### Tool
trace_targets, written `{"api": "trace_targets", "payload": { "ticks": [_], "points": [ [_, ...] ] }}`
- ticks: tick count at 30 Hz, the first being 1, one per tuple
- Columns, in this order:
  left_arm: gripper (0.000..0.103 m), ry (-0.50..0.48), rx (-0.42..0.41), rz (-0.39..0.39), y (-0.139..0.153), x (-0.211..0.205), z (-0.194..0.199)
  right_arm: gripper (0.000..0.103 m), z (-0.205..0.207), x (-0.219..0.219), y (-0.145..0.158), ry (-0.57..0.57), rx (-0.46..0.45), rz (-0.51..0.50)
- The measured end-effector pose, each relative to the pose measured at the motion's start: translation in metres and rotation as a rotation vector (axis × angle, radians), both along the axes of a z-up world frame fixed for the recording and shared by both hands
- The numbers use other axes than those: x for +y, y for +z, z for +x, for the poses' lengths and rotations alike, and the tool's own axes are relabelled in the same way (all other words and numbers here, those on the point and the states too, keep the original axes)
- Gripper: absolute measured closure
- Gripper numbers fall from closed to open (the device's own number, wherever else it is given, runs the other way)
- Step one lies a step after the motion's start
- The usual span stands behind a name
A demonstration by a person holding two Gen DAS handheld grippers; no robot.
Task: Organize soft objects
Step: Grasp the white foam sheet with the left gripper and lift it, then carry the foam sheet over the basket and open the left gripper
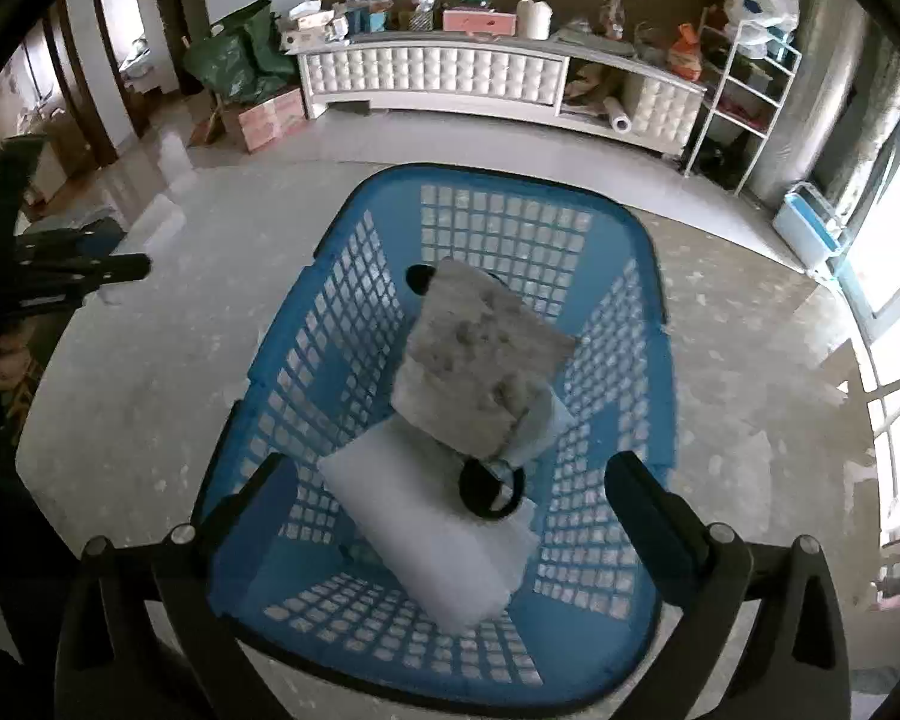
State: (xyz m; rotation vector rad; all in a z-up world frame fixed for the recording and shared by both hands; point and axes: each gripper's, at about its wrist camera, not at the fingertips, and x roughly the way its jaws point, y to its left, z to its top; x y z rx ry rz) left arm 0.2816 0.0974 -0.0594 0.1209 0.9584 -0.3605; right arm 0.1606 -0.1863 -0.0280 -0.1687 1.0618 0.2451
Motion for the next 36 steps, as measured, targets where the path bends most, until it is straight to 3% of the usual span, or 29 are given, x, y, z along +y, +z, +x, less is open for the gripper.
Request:
{"api": "trace_targets", "payload": {
  "ticks": [5,10,18,26,36],
  "points": [
    [0.053,-0.036,-0.04,-0.008,0.03,-0.021,-0.025,0.0,-0.011,-0.017,0.003,-0.042,-0.035,0.005],
    [0.053,-0.069,-0.069,-0.013,0.053,-0.042,-0.044,0.0,-0.021,-0.022,0.011,-0.098,-0.137,-0.03],
    [0.053,-0.133,-0.107,-0.046,0.083,-0.089,-0.062,0.0,-0.031,-0.039,0.011,-0.14,-0.157,0.02],
    [0.053,-0.152,-0.128,-0.062,0.092,-0.129,-0.063,0.0,-0.033,-0.047,0.005,-0.172,-0.139,0.053],
    [0.053,-0.213,-0.111,-0.012,0.07,-0.183,-0.043,0.0,-0.03,-0.061,0.005,-0.196,-0.143,0.1]
  ]
}}
